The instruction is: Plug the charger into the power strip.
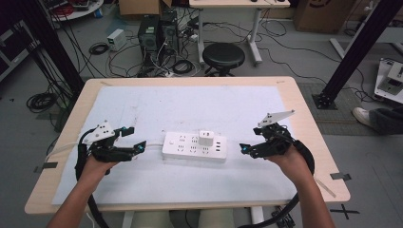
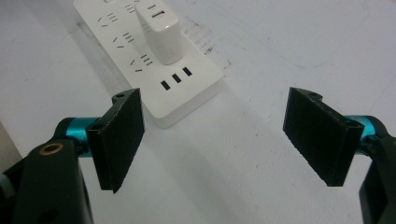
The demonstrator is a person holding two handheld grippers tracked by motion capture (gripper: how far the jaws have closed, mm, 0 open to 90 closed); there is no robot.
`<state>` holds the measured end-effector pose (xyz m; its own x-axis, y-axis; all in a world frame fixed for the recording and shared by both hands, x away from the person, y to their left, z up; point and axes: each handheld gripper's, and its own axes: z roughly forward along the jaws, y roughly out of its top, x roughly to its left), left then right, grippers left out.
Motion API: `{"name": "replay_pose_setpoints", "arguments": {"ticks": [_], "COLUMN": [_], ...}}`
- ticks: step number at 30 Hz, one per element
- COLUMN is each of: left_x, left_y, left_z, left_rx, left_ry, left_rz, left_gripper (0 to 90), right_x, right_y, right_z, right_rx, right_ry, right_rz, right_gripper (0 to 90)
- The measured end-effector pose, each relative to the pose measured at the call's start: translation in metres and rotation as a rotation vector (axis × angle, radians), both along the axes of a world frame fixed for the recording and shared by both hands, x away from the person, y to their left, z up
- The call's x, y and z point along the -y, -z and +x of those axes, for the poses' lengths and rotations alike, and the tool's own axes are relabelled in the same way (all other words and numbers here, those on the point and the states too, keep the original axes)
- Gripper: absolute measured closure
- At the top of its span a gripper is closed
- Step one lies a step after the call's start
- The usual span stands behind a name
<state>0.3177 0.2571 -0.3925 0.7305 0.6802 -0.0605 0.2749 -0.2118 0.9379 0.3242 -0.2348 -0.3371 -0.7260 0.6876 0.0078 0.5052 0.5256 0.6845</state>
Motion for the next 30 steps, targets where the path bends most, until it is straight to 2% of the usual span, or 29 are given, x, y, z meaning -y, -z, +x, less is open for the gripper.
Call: {"name": "replay_pose_setpoints", "arguments": {"ticks": [19,30], "left_x": [-0.012,-0.014], "left_y": [-0.002,0.0], "left_z": [-0.007,-0.005], "left_rx": [0.007,0.002], "left_ry": [-0.028,-0.035], "left_rz": [-0.007,-0.007], "left_gripper": [24.0,23.9], "right_x": [0.01,0.016], "right_y": [0.003,0.006], "right_z": [-0.009,-0.01], "right_rx": [0.009,0.006], "right_ry": [0.018,0.037], "right_rz": [-0.001,0.011], "right_gripper": [21.1,21.1]}}
